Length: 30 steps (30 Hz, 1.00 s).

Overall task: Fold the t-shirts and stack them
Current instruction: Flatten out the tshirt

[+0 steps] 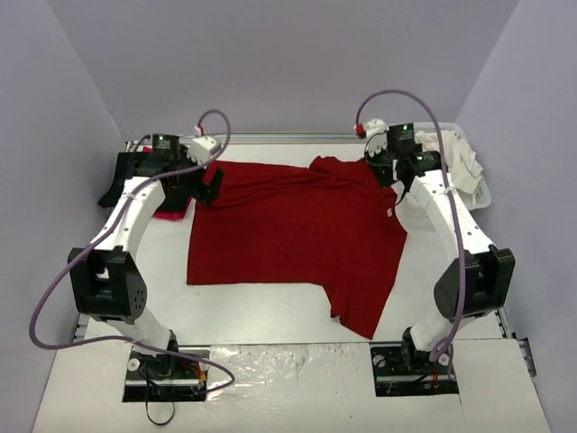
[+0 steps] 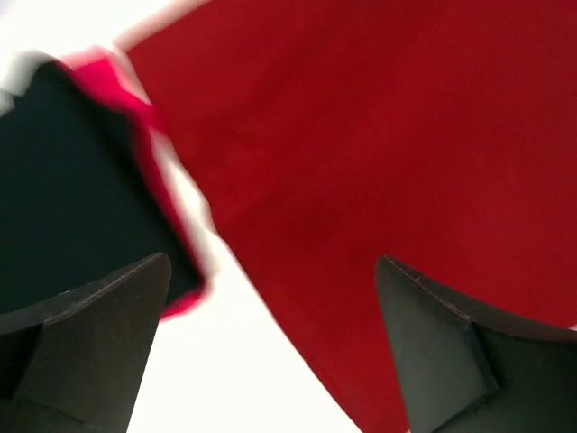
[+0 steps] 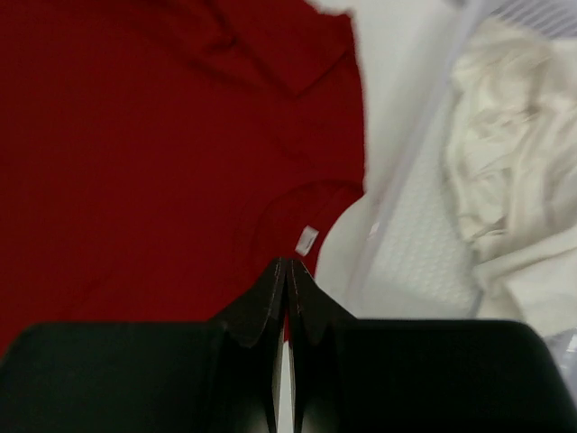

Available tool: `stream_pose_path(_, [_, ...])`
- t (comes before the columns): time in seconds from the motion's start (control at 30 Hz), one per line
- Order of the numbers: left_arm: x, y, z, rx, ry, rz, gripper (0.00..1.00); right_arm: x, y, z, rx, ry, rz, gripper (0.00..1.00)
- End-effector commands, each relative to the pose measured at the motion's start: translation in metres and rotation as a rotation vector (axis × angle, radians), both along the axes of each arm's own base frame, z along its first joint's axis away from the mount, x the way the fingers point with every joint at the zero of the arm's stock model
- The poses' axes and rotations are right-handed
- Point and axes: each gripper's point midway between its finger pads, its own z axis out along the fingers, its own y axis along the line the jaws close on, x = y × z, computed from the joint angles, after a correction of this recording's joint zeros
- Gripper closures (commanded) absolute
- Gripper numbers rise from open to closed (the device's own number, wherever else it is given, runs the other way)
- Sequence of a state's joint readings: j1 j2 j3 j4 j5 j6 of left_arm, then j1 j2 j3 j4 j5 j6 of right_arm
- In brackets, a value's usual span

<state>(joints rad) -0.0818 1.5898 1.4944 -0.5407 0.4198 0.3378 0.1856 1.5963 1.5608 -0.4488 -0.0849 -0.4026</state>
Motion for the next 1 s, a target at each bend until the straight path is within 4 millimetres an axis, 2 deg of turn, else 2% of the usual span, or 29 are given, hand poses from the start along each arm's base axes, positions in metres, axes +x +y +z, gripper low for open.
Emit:
stream_pose_path(0.0, [-0.045,-0.016,-0.061,0.010,0.230,-0.162,0.00,-0.052,0.001,-0.072,-0.025,0.303,0.068,1.00])
stream_pose_path(0.07, [-0.063,-0.015,-0.079,0.036,0.304,-0.206,0.11,-0.075,-0.002,-0.096,-0.042,0.387,0.100,1.00])
stream_pose_path(0.13, [-0.074,-0.014,-0.087,0.063,0.329,-0.260,0.17,-0.095,-0.006,-0.109,-0.057,0.452,0.115,0.97])
stream_pose_path(0.17, [-0.087,-0.015,-0.093,0.075,0.367,-0.289,0.18,-0.109,-0.008,-0.118,-0.065,0.494,0.126,0.93])
stream_pose_path(0.23, [-0.099,-0.012,-0.094,0.126,0.363,-0.351,0.18,-0.127,-0.014,-0.127,-0.092,0.554,0.150,0.84])
stream_pose_path(0.27, [-0.112,-0.010,-0.099,0.148,0.393,-0.375,0.18,-0.139,-0.017,-0.135,-0.100,0.590,0.154,0.83])
stream_pose_path(0.33, [-0.123,-0.005,-0.101,0.221,0.390,-0.414,0.18,-0.156,-0.021,-0.143,-0.121,0.651,0.173,0.79])
stream_pose_path(0.37, [-0.132,-0.002,-0.107,0.246,0.408,-0.425,0.18,-0.168,-0.024,-0.151,-0.131,0.691,0.175,0.79])
stream_pose_path(0.5, [-0.145,0.009,-0.130,0.335,0.444,-0.420,0.18,-0.181,-0.028,-0.168,-0.141,0.738,0.182,0.83])
stream_pose_path(0.63, [-0.139,0.010,-0.149,0.324,0.449,-0.350,0.18,-0.180,-0.030,-0.188,-0.132,0.772,0.165,1.00])
stream_pose_path(0.8, [-0.134,0.003,-0.168,0.289,0.506,-0.347,0.20,-0.164,-0.035,-0.205,-0.123,0.794,0.136,1.00])
stream_pose_path(0.93, [-0.115,0.000,-0.173,0.289,0.487,-0.333,0.23,-0.143,-0.037,-0.218,-0.105,0.806,0.115,1.00])
stream_pose_path(0.97, [-0.105,-0.001,-0.173,0.292,0.460,-0.319,0.24,-0.135,-0.036,-0.218,-0.102,0.794,0.115,1.00])
